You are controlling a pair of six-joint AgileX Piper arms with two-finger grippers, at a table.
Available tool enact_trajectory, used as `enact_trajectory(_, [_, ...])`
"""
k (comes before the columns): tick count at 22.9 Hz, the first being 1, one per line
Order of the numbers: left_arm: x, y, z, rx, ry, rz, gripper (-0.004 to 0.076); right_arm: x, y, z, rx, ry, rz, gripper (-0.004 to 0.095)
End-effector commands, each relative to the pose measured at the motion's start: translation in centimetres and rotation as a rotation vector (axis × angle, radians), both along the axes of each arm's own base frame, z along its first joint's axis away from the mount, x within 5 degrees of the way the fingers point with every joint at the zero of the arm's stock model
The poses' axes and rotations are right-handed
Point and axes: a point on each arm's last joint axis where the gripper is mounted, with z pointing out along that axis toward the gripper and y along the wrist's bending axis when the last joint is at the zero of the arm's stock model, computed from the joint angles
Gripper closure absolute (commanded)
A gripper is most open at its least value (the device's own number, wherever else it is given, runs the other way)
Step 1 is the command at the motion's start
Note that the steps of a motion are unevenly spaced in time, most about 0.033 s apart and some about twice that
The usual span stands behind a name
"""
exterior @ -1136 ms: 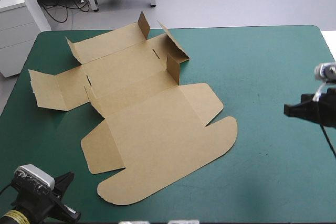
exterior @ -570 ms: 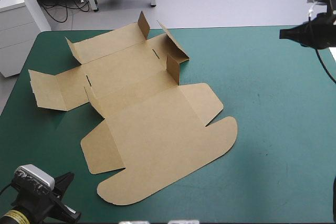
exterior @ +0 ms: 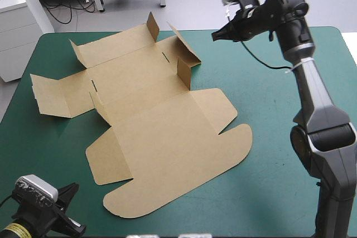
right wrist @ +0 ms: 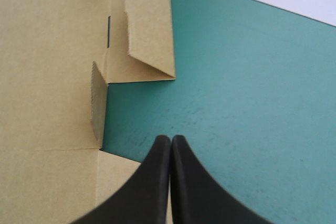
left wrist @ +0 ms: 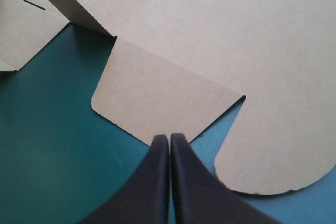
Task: Fold the box
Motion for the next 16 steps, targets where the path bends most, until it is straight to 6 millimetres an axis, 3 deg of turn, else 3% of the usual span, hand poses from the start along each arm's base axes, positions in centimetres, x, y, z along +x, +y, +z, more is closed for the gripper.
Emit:
enact_trajectory(1, [0.2,-0.1,1.4,-0.04,-0.074,0.001,0.0734,-1.0,3.2,0.8,-0.069,-0.089,0.087,0.0917])
enact_trajectory(9, [0.2,-0.1,1.4,-0.04,-0.074,0.001,0.0734,-0.5,8.1,-2.5,-0.144,-0.085,0.161,0.09])
enact_trajectory(11, [0.2,-0.1,1.4,-0.04,-0.074,0.001,0.0734,-0.2,8.9,-3.2,-0.155,-0.093,0.165,0.081])
enact_trajectory(14, [0.2,-0.1,1.4,-0.04,-0.074,0.001,0.0734,0.5,9.4,-4.8,-0.128,-0.032,0.123,0.0565])
enact_trajectory(16, [0.2,-0.1,1.4,-0.04,-0.074,0.001,0.0734,0.8,9.6,-5.5,-0.127,-0.015,0.118,0.0468])
